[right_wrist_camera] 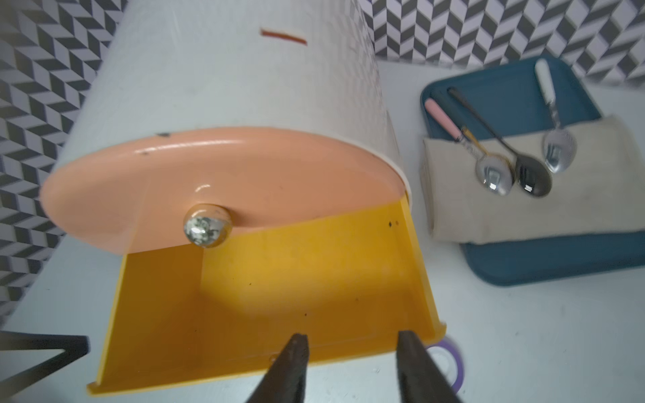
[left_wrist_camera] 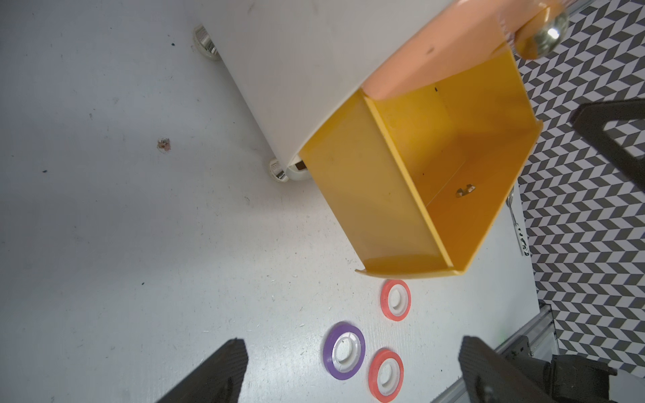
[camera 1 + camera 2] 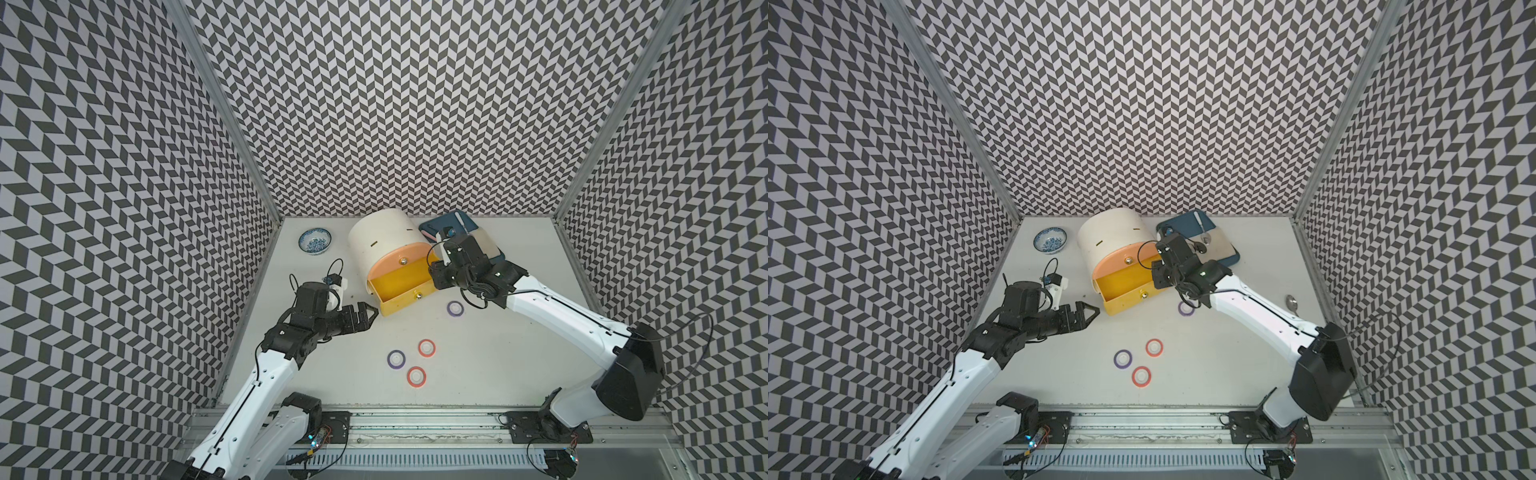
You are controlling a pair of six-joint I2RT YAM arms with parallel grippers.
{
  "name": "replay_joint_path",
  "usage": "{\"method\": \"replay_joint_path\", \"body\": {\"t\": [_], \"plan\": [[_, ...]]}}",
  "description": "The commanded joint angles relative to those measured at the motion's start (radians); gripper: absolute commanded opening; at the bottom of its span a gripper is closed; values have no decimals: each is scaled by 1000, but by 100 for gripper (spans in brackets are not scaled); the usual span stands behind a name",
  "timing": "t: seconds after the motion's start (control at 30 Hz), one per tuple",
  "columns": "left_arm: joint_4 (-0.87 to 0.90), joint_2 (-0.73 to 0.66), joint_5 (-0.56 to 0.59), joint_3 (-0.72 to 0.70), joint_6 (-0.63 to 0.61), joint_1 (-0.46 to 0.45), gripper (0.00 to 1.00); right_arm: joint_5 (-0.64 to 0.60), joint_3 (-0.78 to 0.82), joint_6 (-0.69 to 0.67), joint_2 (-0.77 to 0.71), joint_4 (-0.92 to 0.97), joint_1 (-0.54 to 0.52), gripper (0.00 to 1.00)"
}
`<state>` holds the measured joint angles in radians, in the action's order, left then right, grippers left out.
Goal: Place the transparent tape into the drawer according to color
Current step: Pick up the tape at the center of the board.
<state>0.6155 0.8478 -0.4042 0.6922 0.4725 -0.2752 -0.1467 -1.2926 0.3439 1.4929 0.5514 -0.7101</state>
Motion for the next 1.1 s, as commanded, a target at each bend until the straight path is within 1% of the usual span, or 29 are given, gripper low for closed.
{"method": "replay_joint_path", "body": {"t": [0.0,0.13,0.23,0.3,0.43,0.53,0.63,0.83,1.07], "plan": [[7,-9,11,-8,5,-5,100,51,77,0,-90,-5,34,57],[9,-7,11,-6,1,-6,100,87,182,-7,-148,-2,91,74],[8,-5,5,-6,0,-7,100,122,233,-24,-159,3,144,87],[7,-3,2,-6,-3,-7,100,123,245,-39,-140,12,166,92],[4,0,-5,-6,-6,-7,100,130,245,-62,-55,32,202,90],[7,-1,-8,-6,-9,-7,100,136,205,-73,41,82,219,84],[10,-5,-12,-5,-12,-7,100,132,197,-78,108,79,229,82],[12,-10,-19,-4,-17,-7,100,153,190,-78,181,65,230,78],[6,-8,-30,-5,-22,-7,100,147,205,-83,227,56,230,75]]}}
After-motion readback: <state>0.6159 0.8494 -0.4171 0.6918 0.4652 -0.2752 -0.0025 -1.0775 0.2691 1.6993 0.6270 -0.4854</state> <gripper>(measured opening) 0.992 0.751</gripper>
